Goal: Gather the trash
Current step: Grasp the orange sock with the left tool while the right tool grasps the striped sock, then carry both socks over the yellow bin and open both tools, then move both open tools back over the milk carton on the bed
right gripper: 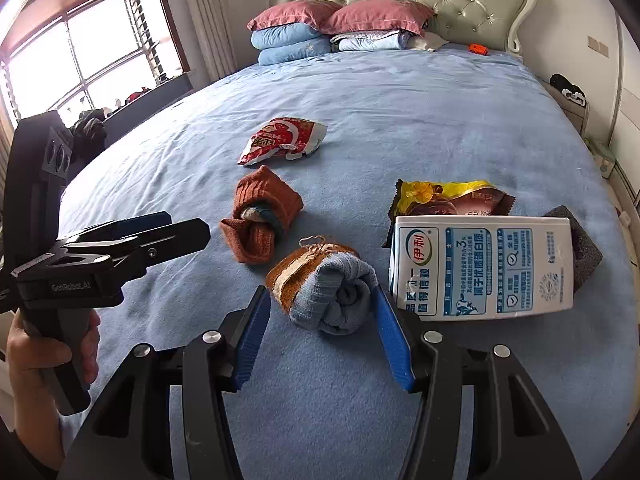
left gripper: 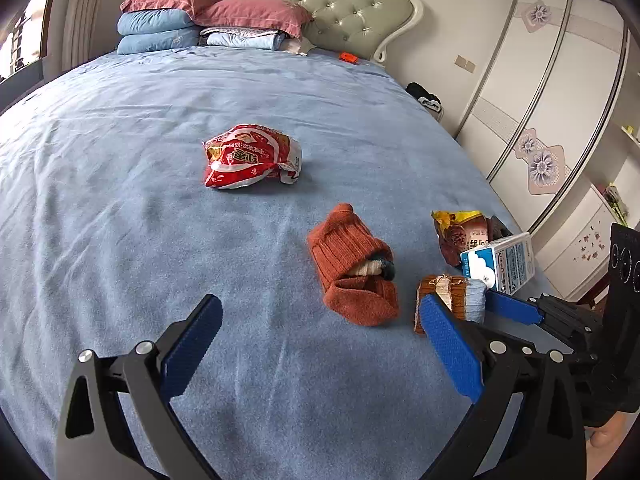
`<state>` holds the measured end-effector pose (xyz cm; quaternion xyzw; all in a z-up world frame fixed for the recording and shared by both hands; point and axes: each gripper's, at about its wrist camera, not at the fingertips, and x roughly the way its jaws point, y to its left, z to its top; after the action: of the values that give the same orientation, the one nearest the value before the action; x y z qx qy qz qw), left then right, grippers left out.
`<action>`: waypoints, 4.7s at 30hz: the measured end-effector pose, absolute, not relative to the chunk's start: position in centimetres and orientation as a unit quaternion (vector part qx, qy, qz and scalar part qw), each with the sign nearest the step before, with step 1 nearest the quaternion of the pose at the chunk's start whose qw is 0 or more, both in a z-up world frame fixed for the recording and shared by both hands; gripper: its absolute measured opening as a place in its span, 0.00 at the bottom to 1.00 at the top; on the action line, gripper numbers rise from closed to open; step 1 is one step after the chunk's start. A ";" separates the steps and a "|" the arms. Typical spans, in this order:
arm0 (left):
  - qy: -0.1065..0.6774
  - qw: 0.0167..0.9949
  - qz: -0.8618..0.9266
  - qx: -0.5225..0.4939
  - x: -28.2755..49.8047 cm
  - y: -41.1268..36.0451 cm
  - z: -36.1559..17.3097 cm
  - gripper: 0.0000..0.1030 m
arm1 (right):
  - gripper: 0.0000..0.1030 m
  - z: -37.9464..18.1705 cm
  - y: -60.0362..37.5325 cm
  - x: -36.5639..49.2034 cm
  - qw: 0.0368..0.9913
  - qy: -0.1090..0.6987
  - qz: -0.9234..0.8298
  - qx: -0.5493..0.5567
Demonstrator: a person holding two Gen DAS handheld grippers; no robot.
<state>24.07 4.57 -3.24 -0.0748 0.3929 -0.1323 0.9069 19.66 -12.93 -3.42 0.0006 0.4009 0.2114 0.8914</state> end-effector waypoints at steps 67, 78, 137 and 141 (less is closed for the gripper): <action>0.376 0.867 -0.324 0.044 8.5 -23.5 -3.4 0.41 | 0.30 -3.0 -39.3 2.8 0.908 0.356 0.118 0.188; 0.426 0.793 -0.432 0.061 6.0 -38.6 -5.5 0.41 | 0.30 -6.4 -55.4 -5.8 0.905 0.356 -0.018 0.234; 0.397 0.837 -0.363 0.096 9.2 -32.7 -3.5 0.88 | 0.53 -4.4 -52.2 -2.2 0.909 0.375 -0.006 0.180; 0.390 0.860 -0.322 0.076 11.2 -26.7 -2.4 0.89 | 0.53 -3.3 -47.7 0.9 0.914 0.374 0.032 0.157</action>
<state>11.25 -26.72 -2.42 0.0757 0.3896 -0.3216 0.8597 0.93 -47.65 -3.26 0.1575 0.3736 0.0325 0.9136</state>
